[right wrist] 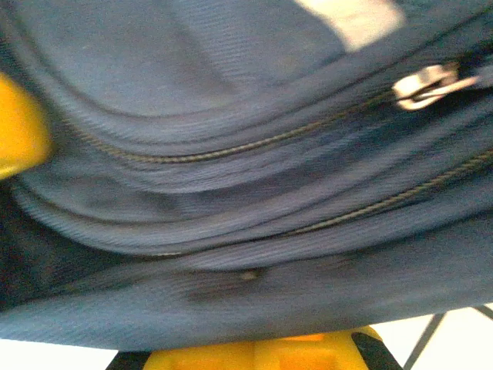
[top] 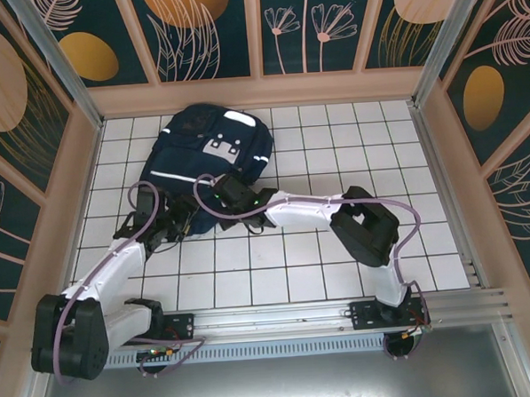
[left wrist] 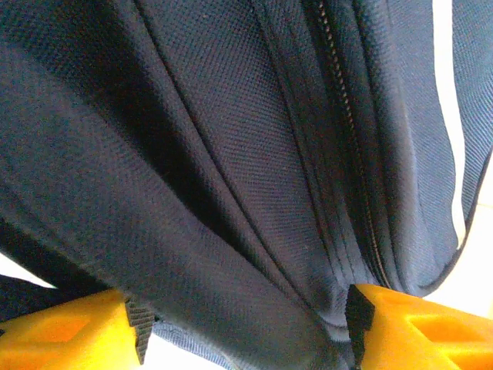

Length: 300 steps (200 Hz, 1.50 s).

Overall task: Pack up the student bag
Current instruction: Zip the student bag at the top-center of the table.

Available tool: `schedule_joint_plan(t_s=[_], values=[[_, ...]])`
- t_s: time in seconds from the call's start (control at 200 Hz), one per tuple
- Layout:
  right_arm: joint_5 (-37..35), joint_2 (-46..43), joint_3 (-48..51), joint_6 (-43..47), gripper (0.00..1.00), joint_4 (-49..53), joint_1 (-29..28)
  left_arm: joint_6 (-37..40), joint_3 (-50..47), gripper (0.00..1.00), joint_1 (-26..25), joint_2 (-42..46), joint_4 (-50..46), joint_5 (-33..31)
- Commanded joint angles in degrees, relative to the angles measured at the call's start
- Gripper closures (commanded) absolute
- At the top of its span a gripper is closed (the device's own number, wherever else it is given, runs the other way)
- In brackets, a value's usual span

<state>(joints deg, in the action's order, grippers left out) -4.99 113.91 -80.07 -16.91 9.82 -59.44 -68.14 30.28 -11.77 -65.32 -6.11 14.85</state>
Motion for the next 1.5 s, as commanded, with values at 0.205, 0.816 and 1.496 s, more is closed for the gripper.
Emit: schedule_joint_plan(t_s=[0.205, 0.816, 1.496], values=[[-0.76, -0.95, -1.73, -0.61, 1.00, -1.65, -1.79, -0.26, 1.37, 1.00, -1.58, -1.92, 0.75, -4.19], [-9.81, -0.74, 5.02, 3.61, 1.00, -2.92, 21.36, 9.36, 6.51, 1.00, 6.76, 6.08, -14.55, -6.24], [-10.51, -10.92, 7.69, 2.31, 0.49, -2.32, 24.68, -4.99, 4.43, 1.00, -7.16, -0.13, 5.09, -3.01]])
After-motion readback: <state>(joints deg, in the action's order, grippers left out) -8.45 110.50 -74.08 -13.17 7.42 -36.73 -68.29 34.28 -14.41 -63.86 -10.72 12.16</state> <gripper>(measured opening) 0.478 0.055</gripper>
